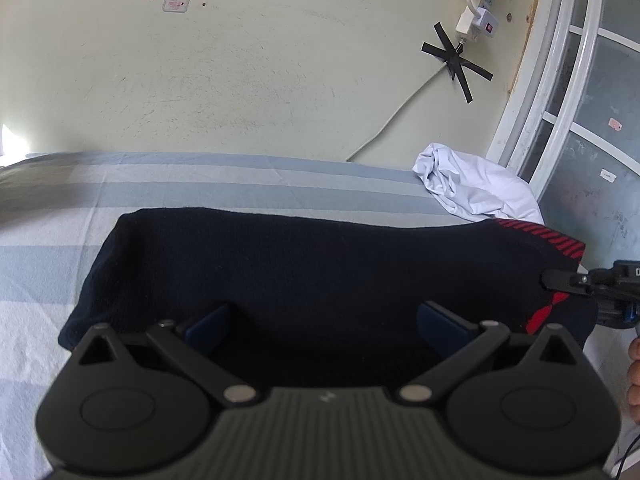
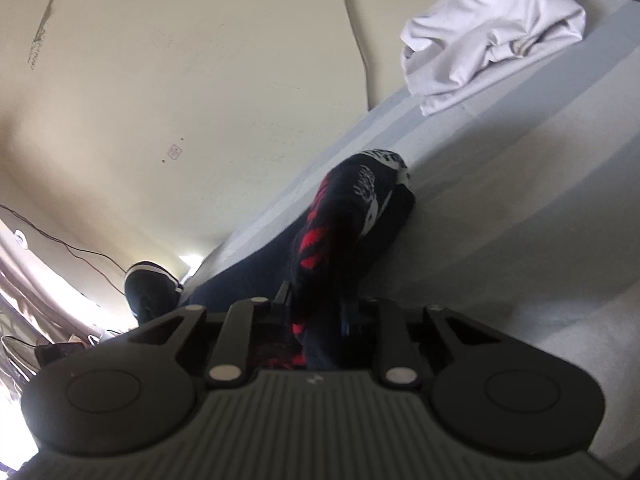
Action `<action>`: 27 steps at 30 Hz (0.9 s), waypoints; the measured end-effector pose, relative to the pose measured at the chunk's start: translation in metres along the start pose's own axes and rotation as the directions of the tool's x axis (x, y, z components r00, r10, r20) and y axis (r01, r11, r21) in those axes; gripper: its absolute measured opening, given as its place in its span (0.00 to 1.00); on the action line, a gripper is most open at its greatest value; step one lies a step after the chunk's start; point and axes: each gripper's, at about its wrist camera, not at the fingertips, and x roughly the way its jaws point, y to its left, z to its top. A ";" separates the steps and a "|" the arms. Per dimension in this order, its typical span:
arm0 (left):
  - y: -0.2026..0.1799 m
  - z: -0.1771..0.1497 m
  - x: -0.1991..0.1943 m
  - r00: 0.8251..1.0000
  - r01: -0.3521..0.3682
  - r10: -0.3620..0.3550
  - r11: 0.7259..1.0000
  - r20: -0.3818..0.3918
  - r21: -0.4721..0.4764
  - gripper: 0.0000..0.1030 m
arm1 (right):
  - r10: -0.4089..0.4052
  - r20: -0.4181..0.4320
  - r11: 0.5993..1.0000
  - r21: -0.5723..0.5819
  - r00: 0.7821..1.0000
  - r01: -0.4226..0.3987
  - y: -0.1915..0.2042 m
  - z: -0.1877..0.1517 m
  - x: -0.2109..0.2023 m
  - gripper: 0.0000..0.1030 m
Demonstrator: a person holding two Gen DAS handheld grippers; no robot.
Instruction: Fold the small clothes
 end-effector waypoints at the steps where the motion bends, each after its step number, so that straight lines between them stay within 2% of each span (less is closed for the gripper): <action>1: 0.001 0.000 -0.001 1.000 0.004 -0.004 1.000 0.004 -0.005 1.00 | 0.020 0.002 1.000 -0.014 1.000 -0.020 0.009 0.002 -0.001 0.22; 4: 0.006 0.003 -0.009 0.999 0.029 -0.028 0.999 0.034 -0.028 1.00 | 0.070 -0.006 0.994 -0.084 0.998 -0.070 0.041 0.008 0.003 0.22; 6: 0.014 0.006 -0.025 0.995 0.038 -0.032 0.997 0.098 -0.066 1.00 | 0.094 -0.028 0.985 -0.146 0.995 -0.097 0.067 0.011 0.012 0.22; 8: 0.028 0.011 -0.050 0.979 0.070 -0.043 0.989 0.197 -0.132 1.00 | 0.104 -0.063 0.967 -0.227 0.993 -0.115 0.096 0.014 0.024 0.22; 10: 0.047 0.015 -0.075 0.960 0.063 -0.007 0.979 0.280 -0.193 1.00 | 0.105 -0.099 0.944 -0.304 0.990 -0.131 0.124 0.013 0.039 0.22; 13: 0.071 0.017 -0.100 0.940 -0.017 0.095 0.972 0.327 -0.234 1.00 | 0.109 -0.165 0.898 -0.406 0.980 -0.168 0.165 0.003 0.070 0.22; 15: 0.090 0.012 -0.112 0.927 -0.050 0.150 0.958 0.343 -0.283 1.00 | 0.110 -0.224 0.865 -0.458 0.968 -0.204 0.190 -0.012 0.097 0.22; 17: 0.106 0.006 -0.117 0.921 -0.018 0.154 0.935 0.358 -0.354 1.00 | 0.085 -0.286 0.826 -0.516 0.955 -0.228 0.210 -0.031 0.128 0.22; 19: 0.120 0.004 -0.119 0.921 0.042 0.125 0.910 0.368 -0.414 1.00 | 0.018 -0.354 0.792 -0.566 0.935 -0.230 0.222 -0.055 0.166 0.23; 20: 0.122 0.004 -0.120 0.918 0.062 0.112 0.907 0.380 -0.418 1.00 | -0.026 -0.388 0.781 -0.583 0.921 -0.223 0.224 -0.067 0.184 0.27; 21: 0.122 0.004 -0.122 0.915 0.064 0.113 0.907 0.387 -0.416 1.00 | -0.070 -0.441 0.781 -0.582 0.895 -0.226 0.222 -0.079 0.203 0.29; 22: 0.121 0.004 -0.122 0.915 0.060 0.116 0.908 0.387 -0.414 1.00 | -0.077 -0.473 0.784 -0.572 0.878 -0.240 0.219 -0.086 0.212 0.32; 23: 0.120 0.004 -0.122 0.917 0.054 0.117 0.911 0.382 -0.409 1.00 | -0.054 -0.461 0.768 -0.586 0.886 -0.259 0.222 -0.088 0.207 0.45; 24: 0.117 0.004 -0.120 0.921 0.052 0.113 0.912 0.373 -0.406 1.00 | -0.029 -0.481 0.754 -0.587 0.876 -0.297 0.226 -0.087 0.201 0.50; 26: 0.114 0.006 -0.115 0.929 0.062 0.094 0.913 0.358 -0.403 1.00 | 0.077 -0.514 0.742 -0.543 0.855 -0.394 0.228 -0.077 0.180 0.51; 27: 0.112 0.005 -0.113 0.931 0.070 0.082 0.915 0.355 -0.397 1.00 | 0.114 -0.506 0.731 -0.540 0.855 -0.417 0.229 -0.070 0.168 0.50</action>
